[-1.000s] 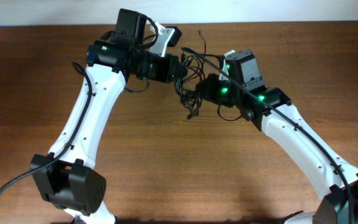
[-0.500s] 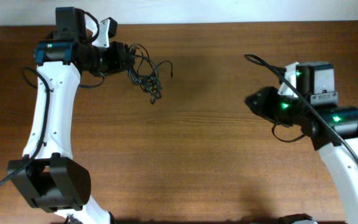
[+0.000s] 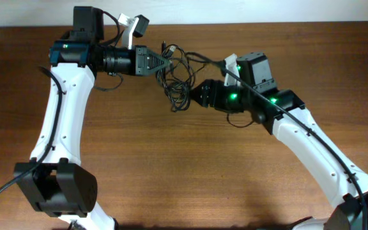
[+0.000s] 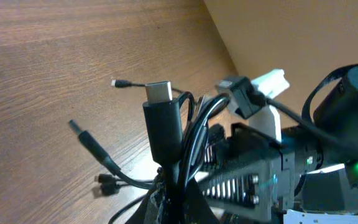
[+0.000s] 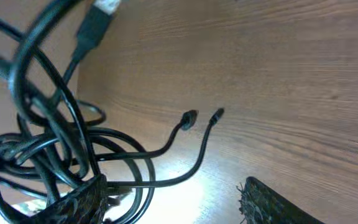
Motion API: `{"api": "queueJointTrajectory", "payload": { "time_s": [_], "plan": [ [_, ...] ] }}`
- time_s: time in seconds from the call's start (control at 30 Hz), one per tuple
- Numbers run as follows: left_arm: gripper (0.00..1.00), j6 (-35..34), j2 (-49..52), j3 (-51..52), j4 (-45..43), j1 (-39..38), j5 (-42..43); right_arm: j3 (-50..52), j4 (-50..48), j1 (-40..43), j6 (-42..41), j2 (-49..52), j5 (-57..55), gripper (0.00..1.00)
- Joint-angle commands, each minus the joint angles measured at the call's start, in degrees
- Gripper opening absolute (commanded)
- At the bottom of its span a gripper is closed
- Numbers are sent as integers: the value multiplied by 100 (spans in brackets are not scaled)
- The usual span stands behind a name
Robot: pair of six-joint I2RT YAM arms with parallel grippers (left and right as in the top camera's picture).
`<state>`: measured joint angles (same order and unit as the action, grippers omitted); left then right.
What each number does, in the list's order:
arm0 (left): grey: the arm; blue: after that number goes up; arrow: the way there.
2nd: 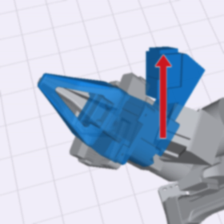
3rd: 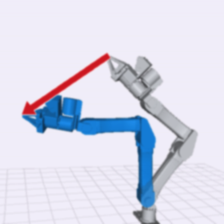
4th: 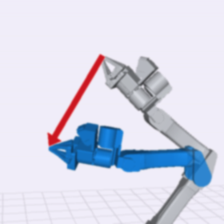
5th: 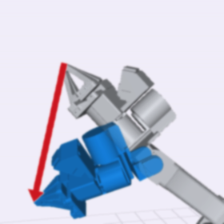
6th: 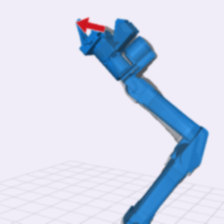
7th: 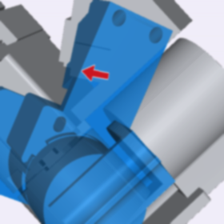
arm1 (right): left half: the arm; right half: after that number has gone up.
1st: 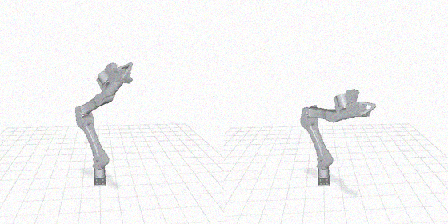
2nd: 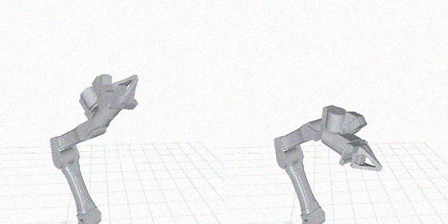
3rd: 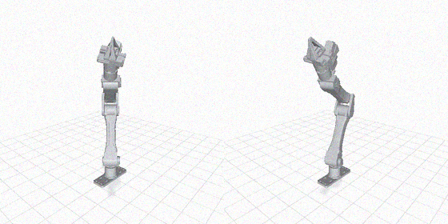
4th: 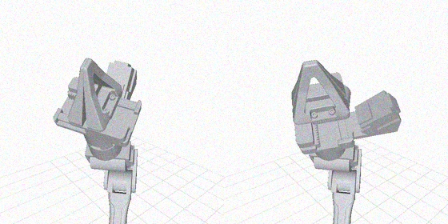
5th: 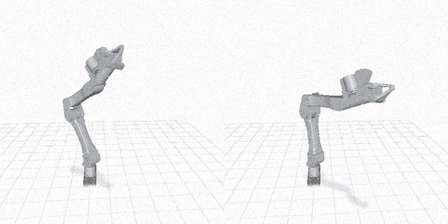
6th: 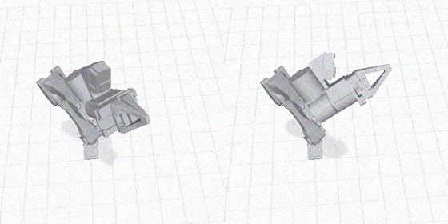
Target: Untangle cables
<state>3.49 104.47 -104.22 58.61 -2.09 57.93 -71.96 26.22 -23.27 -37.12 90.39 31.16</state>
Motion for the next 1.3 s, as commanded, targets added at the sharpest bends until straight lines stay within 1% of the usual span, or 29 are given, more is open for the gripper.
{"api": "queueJointTrajectory", "payload": {
  "time_s": [0.0,0.03,0.13,0.2,0.3,0.37,0.43,0.47,0.5,0.53,0.57,0.63,0.67,0.7,0.73,0.77,0.8,0.83,0.87,0.9,0.93,0.97,1.03,1.07,1.1,1.13,1.17,1.2,1.27],
  "plan": [
    [0,-17,-92,-87,-24,-17,11,-35,186,-258,20,-2,160,70],
    [0,-278,-92,-87,-22,-17,-275,-35,363,-223,15,-2,162,70],
    [0,-284,-92,-87,42,-28,-286,-35,393,-223,-90,-2,166,70],
    [0,-326,-92,-87,63,-122,-286,-35,234,-240,-234,-2,162,70],
    [0,-730,-92,-87,59,-433,-260,-33,118,-393,-249,15,-258,70],
    [0,-918,-92,-87,61,-544,92,-33,72,-496,-444,162,-726,69],
    [0,-1067,-92,-87,59,-542,509,-33,-221,-503,-664,398,-986,63],
    [0,-1263,-92,-87,59,-542,573,-31,-409,-522,-802,496,-1025,62],
    [0,-1705,-92,-87,11,-535,570,-33,-730,-522,-1001,546,-977,61],
    [0,-2258,-92,-87,-271,-527,573,-33,-1237,-518,-1038,544,-605,61],
    [0,-2933,-92,-87,-728,-527,581,-33,-1617,-518,-1320,544,-431,61],
    [0,-4068,-92,-87,-1934,-527,1121,-33,-1864,-483,-1578,544,-581,60],
    [0,-4472,-92,-87,-2312,-527,1198,-33,-1878,-457,-1589,544,-750,52],
    [0,-4614,-92,-87,-2492,-527,1189,-33,-1902,-396,-1593,544,-756,27],
    [0,-4610,-92,-87,-2575,-525,1158,-33,-1895,-332,-1591,544,-713,14],
    [0,-4538,-92,-87,-2608,-501,1086,-33,-1893,-247,-1589,544,-577,5],
    [0,-4334,-92,-87,-2603,-446,970,-33,-1882,-164,-1585,544,-431,4],
    [0,-3943,-92,-87,-2590,-367,828,-33,-1786,-37,-1561,514,-302,4],
    [0,-3600,-92,-87,-2387,-273,490,-33,-1580,90,-1451,428,-262,4],
    [0,-3333,-92,-87,-1764,-142,-417,-33,-1211,247,-1161,210,-264,4],
    [0,-3254,-92,-87,-1335,-81,-1088,-33,-984,345,-942,44,-264,4],
    [0,-3034,-92,-87,-931,-68,-1757,-33,-584,459,-708,-184,-262,4],
    [0,-2946,-92,-87,-505,-81,-2232,-35,-238,529,-479,-393,-131,4],
    [0,-3053,-92,-87,-352,-81,-2236,-35,-275,522,-481,-411,302,9],
    [0,-3908,-92,-87,-162,-81,-2238,-35,-352,428,-426,-411,409,32],
    [0,-4732,-92,-87,61,-81,-2238,-35,-501,286,-271,-411,424,52],
    [6,-5451,-92,-87,264,-81,-2236,-35,-647,116,-94,-411,424,63],
    [7,-6432,-92,-87,608,-81,-2214,-35,-717,-55,208,-409,400,66],
    [3,-6537,-92,-87,662,-81,-2173,-35,-715,-234,544,-356,396,66]
  ]
}}
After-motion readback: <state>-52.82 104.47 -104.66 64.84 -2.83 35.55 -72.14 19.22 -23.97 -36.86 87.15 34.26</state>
